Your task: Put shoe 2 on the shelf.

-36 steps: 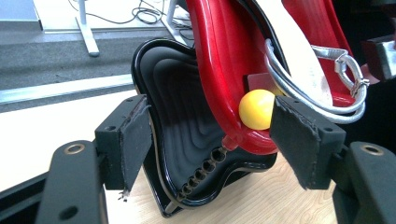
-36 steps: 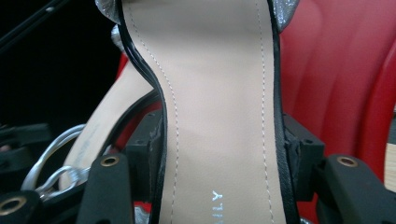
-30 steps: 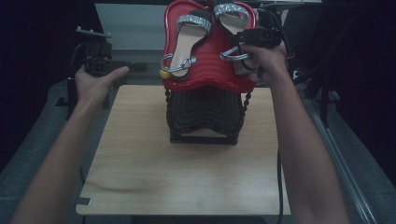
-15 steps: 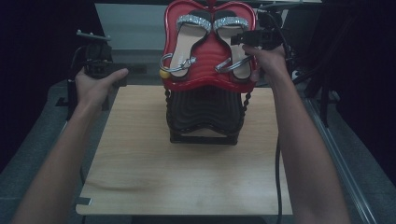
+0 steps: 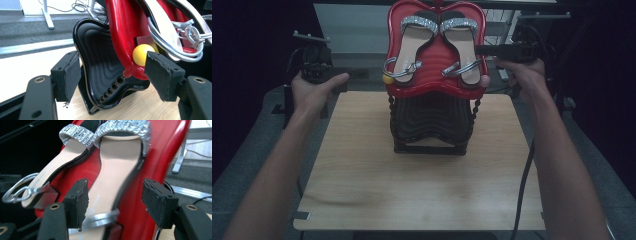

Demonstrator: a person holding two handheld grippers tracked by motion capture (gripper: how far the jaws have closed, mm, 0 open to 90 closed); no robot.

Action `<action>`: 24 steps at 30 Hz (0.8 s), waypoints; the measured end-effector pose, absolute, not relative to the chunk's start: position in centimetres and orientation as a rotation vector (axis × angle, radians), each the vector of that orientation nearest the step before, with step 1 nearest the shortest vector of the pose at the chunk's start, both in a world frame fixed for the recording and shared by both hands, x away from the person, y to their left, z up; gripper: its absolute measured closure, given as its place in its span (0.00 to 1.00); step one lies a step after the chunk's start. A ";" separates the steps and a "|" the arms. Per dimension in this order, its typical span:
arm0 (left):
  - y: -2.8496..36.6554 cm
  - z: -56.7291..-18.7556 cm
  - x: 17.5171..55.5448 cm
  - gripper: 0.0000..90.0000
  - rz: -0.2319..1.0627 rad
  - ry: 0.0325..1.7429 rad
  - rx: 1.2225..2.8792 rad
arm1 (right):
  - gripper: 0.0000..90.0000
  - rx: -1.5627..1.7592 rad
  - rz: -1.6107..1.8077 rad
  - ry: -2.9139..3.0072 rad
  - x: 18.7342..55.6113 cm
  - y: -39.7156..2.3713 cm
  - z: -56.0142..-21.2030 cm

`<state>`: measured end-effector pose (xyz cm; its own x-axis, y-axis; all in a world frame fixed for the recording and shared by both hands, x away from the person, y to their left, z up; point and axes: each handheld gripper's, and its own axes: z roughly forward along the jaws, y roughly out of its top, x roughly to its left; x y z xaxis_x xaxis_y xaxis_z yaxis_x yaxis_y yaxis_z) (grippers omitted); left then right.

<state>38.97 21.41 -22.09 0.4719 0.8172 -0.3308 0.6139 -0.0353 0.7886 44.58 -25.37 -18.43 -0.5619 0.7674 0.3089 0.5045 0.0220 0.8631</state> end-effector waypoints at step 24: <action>20.3 -22.1 39.1 0.32 0.256 1.222 1.744 | 0.45 1.344 1.623 2.023 41.5 -33.5 -22.4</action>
